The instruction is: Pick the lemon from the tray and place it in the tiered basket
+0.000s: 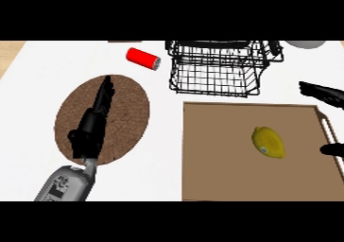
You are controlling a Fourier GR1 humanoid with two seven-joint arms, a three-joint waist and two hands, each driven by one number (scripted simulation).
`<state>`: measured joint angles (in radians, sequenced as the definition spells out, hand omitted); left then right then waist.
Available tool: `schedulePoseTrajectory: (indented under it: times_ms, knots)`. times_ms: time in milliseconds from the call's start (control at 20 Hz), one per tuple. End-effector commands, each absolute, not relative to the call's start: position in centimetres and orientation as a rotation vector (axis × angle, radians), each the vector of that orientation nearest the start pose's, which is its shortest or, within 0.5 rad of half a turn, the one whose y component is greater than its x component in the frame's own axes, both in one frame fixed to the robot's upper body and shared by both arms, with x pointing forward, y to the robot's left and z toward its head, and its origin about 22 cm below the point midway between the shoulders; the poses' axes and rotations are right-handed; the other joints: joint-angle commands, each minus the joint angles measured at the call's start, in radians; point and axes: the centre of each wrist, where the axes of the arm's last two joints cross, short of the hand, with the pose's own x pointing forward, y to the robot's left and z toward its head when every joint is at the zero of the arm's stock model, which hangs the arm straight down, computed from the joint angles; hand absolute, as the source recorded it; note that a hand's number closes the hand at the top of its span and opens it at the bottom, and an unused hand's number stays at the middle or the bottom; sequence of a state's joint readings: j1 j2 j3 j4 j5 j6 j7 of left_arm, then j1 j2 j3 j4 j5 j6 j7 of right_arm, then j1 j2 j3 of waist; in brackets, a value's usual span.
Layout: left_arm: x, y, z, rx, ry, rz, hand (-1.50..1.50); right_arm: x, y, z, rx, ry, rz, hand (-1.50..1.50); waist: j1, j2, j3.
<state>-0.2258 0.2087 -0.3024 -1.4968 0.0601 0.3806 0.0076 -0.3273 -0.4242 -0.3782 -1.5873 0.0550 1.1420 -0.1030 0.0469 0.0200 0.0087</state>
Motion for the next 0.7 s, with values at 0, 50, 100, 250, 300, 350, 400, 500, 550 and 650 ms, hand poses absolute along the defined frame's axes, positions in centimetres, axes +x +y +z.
schedulePoseTrajectory:
  times_ms: [0,50,100,250,300,350,400,500,550,650]
  knots:
    - [27.7,19.4,3.9,0.122,-1.68,-0.136,0.0,29.8,-36.5,14.4,0.423,-1.651,1.198,-1.5,0.011,-0.003,0.0]
    - [28.4,19.6,4.1,0.154,-1.693,-0.12,0.0,30.0,-35.7,13.8,0.436,-1.631,1.219,-1.5,0.001,-0.003,-0.001]
    - [28.1,19.0,3.8,0.155,-1.692,-0.14,0.0,30.2,-34.9,13.5,0.422,-1.632,1.231,-1.5,0.005,-0.002,0.0]
    - [27.4,19.0,3.6,0.138,-1.675,-0.121,0.0,30.1,-35.9,12.6,0.403,-1.628,1.217,-1.5,0.005,-0.004,-0.001]
    - [28.2,17.7,3.2,0.16,-1.688,-0.115,0.0,30.0,-35.3,12.4,0.428,-1.636,1.251,-1.5,-0.016,-0.004,-0.002]
    - [27.7,18.8,3.1,0.147,-1.678,-0.134,0.0,30.4,-35.3,11.9,0.404,-1.638,1.236,-1.5,-0.001,-0.002,-0.001]
    - [27.7,19.0,3.3,0.149,-1.685,-0.137,0.0,30.9,-34.7,11.5,0.389,-1.642,1.253,-1.5,-0.003,-0.005,-0.003]
    - [27.5,19.3,2.6,0.157,-1.692,-0.135,0.0,30.4,-34.1,9.4,0.38,-1.637,1.26,-1.5,-0.001,-0.003,-0.002]
    - [27.7,19.4,3.5,0.146,-1.685,-0.133,0.0,31.6,-34.7,10.1,0.374,-1.657,1.251,-1.5,0.002,-0.005,-0.003]
    - [28.1,18.3,3.2,0.143,-1.683,-0.144,0.0,31.8,-35.3,9.0,0.378,-1.643,1.254,-1.5,-0.003,-0.003,-0.004]
